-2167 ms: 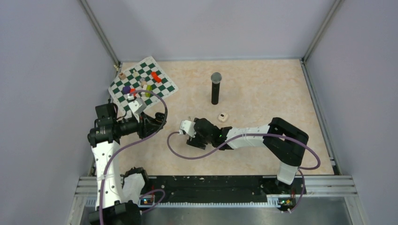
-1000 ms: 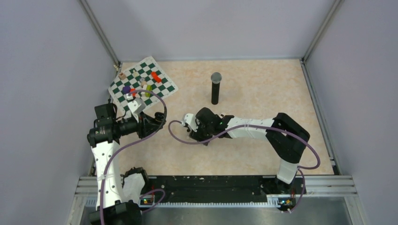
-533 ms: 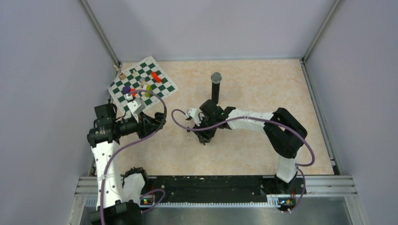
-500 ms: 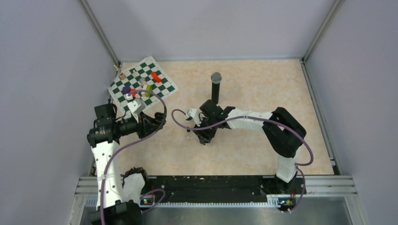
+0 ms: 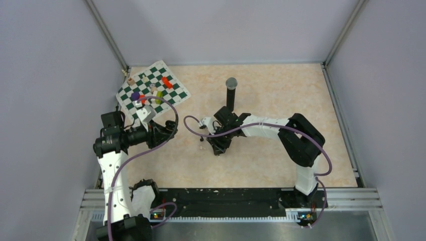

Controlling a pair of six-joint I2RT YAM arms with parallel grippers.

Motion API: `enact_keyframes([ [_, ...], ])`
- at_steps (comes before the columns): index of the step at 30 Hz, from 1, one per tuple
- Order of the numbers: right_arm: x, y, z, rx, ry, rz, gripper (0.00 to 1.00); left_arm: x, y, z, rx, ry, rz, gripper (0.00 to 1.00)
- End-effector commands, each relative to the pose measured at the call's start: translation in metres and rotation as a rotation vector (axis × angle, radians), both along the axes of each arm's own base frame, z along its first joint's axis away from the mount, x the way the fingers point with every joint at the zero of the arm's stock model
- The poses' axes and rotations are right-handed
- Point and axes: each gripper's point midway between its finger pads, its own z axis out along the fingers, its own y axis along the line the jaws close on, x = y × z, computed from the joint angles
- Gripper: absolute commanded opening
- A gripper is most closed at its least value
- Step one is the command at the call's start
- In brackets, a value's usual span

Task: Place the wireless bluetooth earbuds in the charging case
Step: Pick up the earbud from the center of the board.

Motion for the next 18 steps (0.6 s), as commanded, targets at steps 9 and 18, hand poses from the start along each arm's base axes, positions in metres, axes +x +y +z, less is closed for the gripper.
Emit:
enact_keyframes([
  [9,0.0099,0.0081,0.0010,0.017,0.000,-0.023,0.35,-0.0007,-0.0021,0.0043,-0.021,-0.025,-0.022,0.00],
  [18,0.0132,0.0077,-0.0003,0.012,-0.015,-0.036,0.24,-0.0005,-0.0022,0.0042,-0.023,-0.023,-0.023,0.00],
])
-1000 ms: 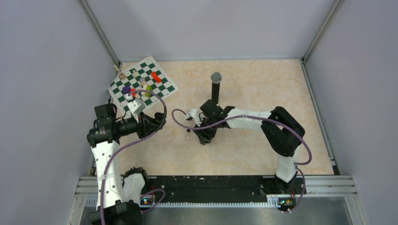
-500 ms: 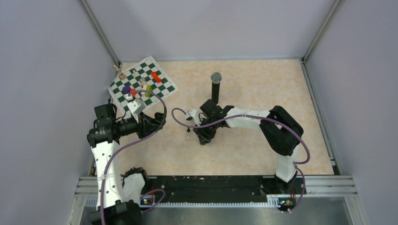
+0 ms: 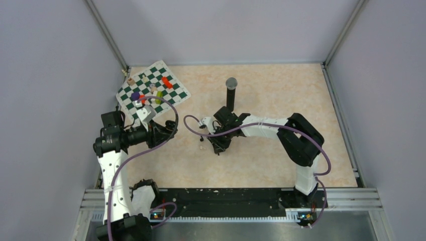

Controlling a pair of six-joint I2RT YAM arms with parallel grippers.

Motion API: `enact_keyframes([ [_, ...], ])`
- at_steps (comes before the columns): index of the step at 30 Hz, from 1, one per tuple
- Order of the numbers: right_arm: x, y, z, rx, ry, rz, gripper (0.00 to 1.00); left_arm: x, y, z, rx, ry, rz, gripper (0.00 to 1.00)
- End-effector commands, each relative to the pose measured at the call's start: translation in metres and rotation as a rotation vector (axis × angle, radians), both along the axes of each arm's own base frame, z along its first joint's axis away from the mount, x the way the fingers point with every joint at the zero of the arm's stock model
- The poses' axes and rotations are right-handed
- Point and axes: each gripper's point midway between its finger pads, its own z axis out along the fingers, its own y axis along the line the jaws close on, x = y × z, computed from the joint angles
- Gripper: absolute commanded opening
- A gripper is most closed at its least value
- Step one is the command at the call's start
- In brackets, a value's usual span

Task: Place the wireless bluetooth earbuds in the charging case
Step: Pick up the earbud from the center of the board.

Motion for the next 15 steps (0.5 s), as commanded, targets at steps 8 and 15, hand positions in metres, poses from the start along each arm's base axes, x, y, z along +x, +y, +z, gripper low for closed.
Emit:
enact_keyframes([
  [8,0.010,0.010,0.012,0.041,-0.028,-0.003,0.06,-0.002,-0.003,0.005,-0.027,-0.020,-0.022,0.00],
  [15,0.012,0.014,0.064,0.149,-0.121,0.032,0.02,0.000,-0.003,0.004,-0.040,-0.006,-0.028,0.00],
])
